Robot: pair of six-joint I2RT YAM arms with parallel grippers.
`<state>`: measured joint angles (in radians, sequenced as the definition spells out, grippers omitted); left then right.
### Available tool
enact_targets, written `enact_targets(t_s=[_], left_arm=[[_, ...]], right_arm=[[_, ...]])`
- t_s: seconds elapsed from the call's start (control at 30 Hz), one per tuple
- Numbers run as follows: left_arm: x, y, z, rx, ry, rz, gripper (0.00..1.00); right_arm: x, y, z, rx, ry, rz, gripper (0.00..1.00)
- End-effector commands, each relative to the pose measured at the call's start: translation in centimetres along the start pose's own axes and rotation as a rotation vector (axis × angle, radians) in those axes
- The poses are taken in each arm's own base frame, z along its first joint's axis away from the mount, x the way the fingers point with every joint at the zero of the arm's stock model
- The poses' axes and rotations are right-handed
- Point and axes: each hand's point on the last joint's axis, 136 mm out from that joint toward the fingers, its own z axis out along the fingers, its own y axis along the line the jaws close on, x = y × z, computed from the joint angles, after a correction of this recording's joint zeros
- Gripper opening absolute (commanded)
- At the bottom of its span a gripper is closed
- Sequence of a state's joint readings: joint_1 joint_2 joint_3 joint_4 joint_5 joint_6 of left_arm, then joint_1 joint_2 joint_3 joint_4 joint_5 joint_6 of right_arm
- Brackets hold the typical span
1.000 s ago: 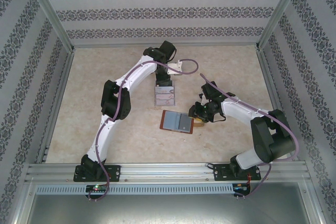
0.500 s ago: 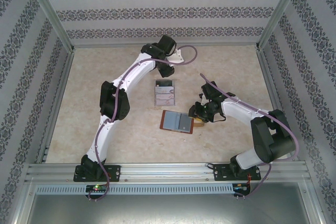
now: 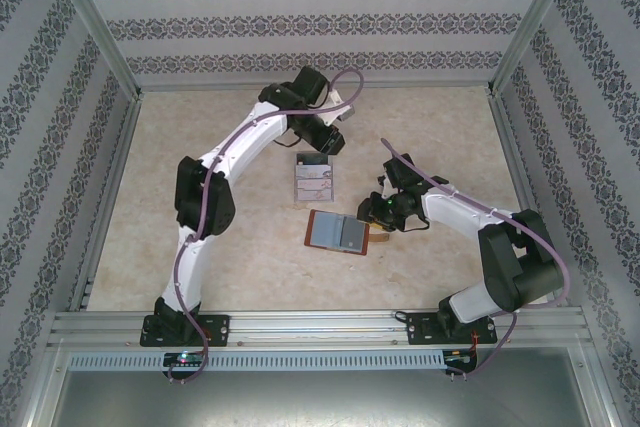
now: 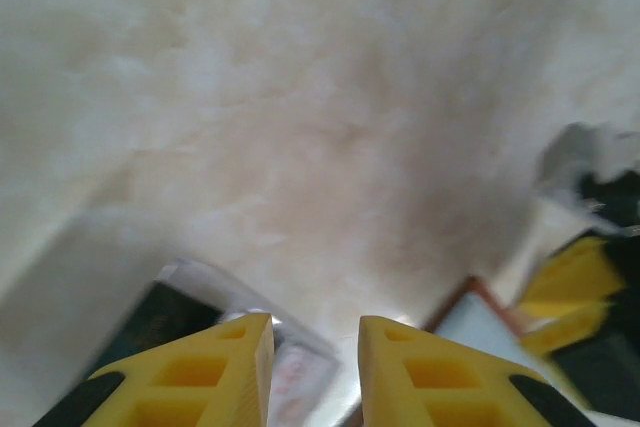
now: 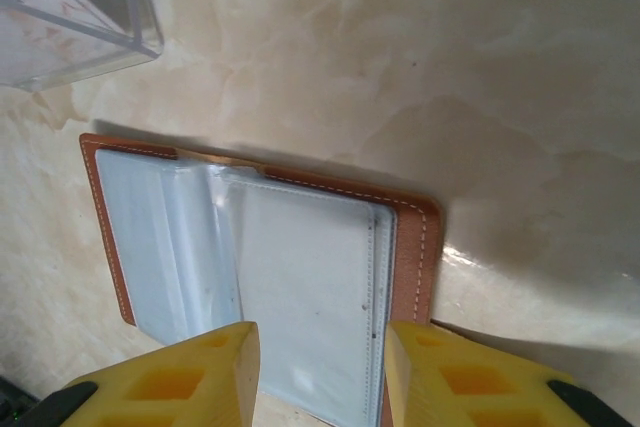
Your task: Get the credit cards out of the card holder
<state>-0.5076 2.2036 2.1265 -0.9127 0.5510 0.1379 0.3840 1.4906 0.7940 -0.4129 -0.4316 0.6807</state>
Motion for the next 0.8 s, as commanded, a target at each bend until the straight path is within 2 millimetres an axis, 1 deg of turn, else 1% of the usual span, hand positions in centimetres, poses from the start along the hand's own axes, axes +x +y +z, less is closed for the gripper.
enact_targets(t_s=[0.0, 0.07, 0.1, 0.13, 0.27, 0.4, 0.57, 0.77], left_arm=[[-1.9, -2.5, -1.2, 0.147, -0.142, -0.135, 0.24], [-1.5, -1.8, -1.1, 0.105, -0.16, -0.238, 0.19], [-1.0, -1.6, -1.0, 0.097, -0.149, -0.283, 0.18], [-0.5, -1.7, -0.9, 0.102, -0.132, -0.311, 0.18], [2.4, -2.4, 0.1, 0.1, -0.059, -0.409, 0.16], [5.1, -3.1, 1.1, 0.118, 0.001, -0.494, 0.13], [7.8, -4.1, 2.1, 0.109, 0.061, -0.538, 0.13], [10.3, -6.0, 3.7, 0.133, 0.122, -0.563, 0.13]], right_arm=[[0.7, 1.1, 0.1, -0.038, 0.015, -0.017, 0.39], [1.0, 1.4, 0.4, -0.048, 0.026, -0.021, 0.39], [1.1, 1.6, 0.6, -0.047, 0.033, -0.025, 0.39], [1.2, 1.6, 0.7, -0.046, 0.037, -0.026, 0.39], [1.6, 1.5, 1.4, -0.03, 0.053, -0.031, 0.39], [1.9, 0.8, 1.8, 0.001, 0.061, -0.027, 0.39], [2.4, 0.3, 2.4, 0.018, 0.077, -0.023, 0.39], [2.7, -0.2, 2.9, 0.028, 0.088, -0.017, 0.39]])
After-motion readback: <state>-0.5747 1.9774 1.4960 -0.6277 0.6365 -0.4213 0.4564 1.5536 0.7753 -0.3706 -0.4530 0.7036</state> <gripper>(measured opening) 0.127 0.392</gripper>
